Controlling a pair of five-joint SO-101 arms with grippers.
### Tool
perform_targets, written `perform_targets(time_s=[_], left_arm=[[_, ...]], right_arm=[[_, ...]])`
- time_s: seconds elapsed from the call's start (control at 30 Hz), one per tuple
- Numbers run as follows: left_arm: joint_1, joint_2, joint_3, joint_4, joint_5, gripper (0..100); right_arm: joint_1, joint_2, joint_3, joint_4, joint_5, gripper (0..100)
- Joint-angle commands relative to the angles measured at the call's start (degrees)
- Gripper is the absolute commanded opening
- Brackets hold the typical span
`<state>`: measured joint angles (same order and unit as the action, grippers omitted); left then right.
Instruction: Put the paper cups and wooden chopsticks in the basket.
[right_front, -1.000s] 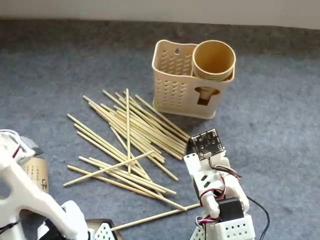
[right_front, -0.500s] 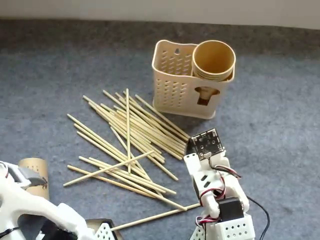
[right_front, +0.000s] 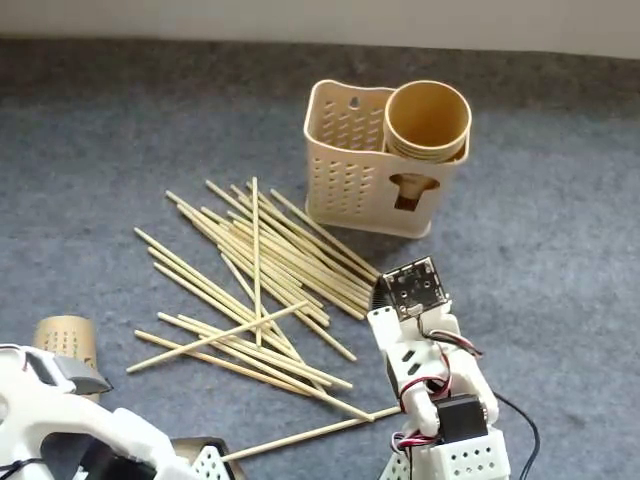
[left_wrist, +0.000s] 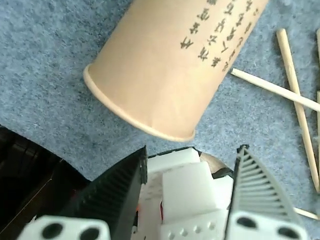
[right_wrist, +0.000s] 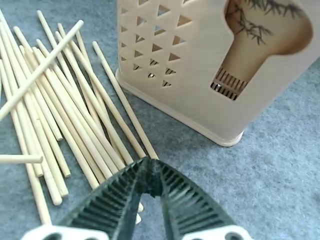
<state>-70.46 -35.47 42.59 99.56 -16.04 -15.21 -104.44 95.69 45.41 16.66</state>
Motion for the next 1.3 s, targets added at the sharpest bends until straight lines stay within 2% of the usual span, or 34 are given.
perform_targets(time_s=[0.0, 0.17, 0.33, 0.43, 0.63, 0.87, 1.27], left_arm=[[-0.6, -1.5, 2.3, -6.6, -0.4, 27], [-0.6, -1.5, 4.3, -13.5, -0.2, 27], [1.8, -1.5, 4.0, -14.6, -0.1, 27], [4.3, -1.5, 4.0, -14.8, 4.6, 27], [10.5, -1.5, 4.2, -21.1, 14.0, 27], [18.2, -1.5, 3.9, -24.7, 23.5, 27], [27.9, -1.5, 3.9, -36.2, 32.0, 27]], right_arm=[[-0.5, -0.2, 5.7, 0.9, 0.8, 0.9], [-0.5, -0.2, 5.7, 0.9, 0.8, 0.9], [-0.5, -0.2, 5.7, 0.9, 0.8, 0.9], [-0.5, -0.2, 5.7, 0.9, 0.8, 0.9], [-0.4, -0.2, 5.7, 0.9, 0.8, 0.9], [-0.4, -0.2, 5.7, 0.9, 0.8, 0.9], [-0.4, -0.2, 5.7, 0.9, 0.8, 0.9]])
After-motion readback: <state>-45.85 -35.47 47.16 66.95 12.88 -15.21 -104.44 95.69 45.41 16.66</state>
